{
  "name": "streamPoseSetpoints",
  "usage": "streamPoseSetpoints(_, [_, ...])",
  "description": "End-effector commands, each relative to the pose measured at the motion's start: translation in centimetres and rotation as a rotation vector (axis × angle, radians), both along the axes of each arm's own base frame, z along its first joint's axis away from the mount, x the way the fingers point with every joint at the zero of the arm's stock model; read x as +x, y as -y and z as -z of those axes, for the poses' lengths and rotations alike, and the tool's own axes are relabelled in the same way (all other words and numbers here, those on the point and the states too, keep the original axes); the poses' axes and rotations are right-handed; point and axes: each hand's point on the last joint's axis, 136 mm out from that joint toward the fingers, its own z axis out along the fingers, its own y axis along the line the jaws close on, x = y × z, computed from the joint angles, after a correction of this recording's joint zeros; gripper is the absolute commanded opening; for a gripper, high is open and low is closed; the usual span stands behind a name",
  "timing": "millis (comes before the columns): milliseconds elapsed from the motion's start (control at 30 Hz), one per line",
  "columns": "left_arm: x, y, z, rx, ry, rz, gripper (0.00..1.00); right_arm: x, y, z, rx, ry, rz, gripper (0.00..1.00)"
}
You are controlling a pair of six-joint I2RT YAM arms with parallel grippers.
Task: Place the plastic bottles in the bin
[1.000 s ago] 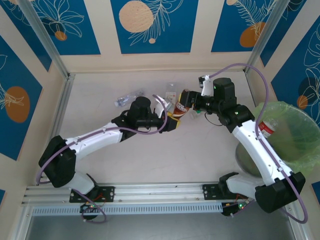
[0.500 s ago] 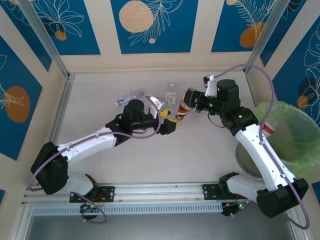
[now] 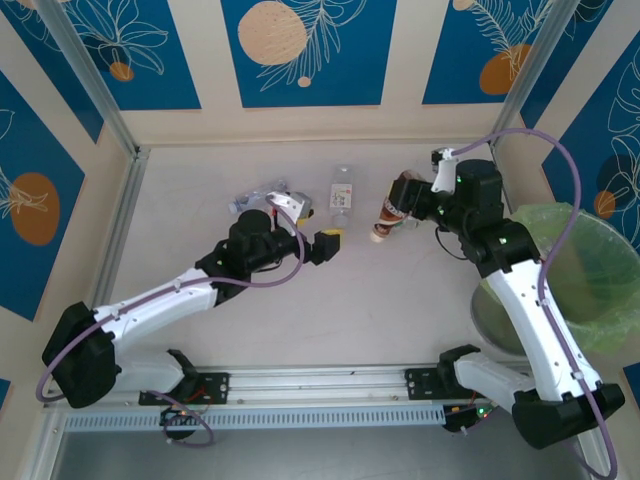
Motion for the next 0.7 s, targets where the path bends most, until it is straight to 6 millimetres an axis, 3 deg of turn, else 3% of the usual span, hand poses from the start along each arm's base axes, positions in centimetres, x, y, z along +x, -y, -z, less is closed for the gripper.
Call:
streamPoseSetpoints(0, [1.9, -2.2, 0.2, 0.001, -0.004, -0.182, 1.00, -1.3, 3.0, -3.3, -0.061, 0.094, 0.081, 0.47])
streamPoseSetpoints(333, [3.1, -1.2, 2.4, 0.008, -0.084, -0.208, 1.00, -3.3, 11.9, -6.8, -0.063, 0.179, 0.358, 0.46])
streamPoseSetpoints(467, [3.3, -0.7, 3.1, 0.024, -0.101, -0.196, 1.00, -4.1, 14.3, -8.8, -0.055, 0.241, 0.451, 0.46])
streamPoseSetpoints(667, [3.2, 0.4, 3.5, 0.025, -0.116, -0.149, 1.00, -5.4, 19.3, -11.4, -0.173, 0.334, 0.675, 0.46])
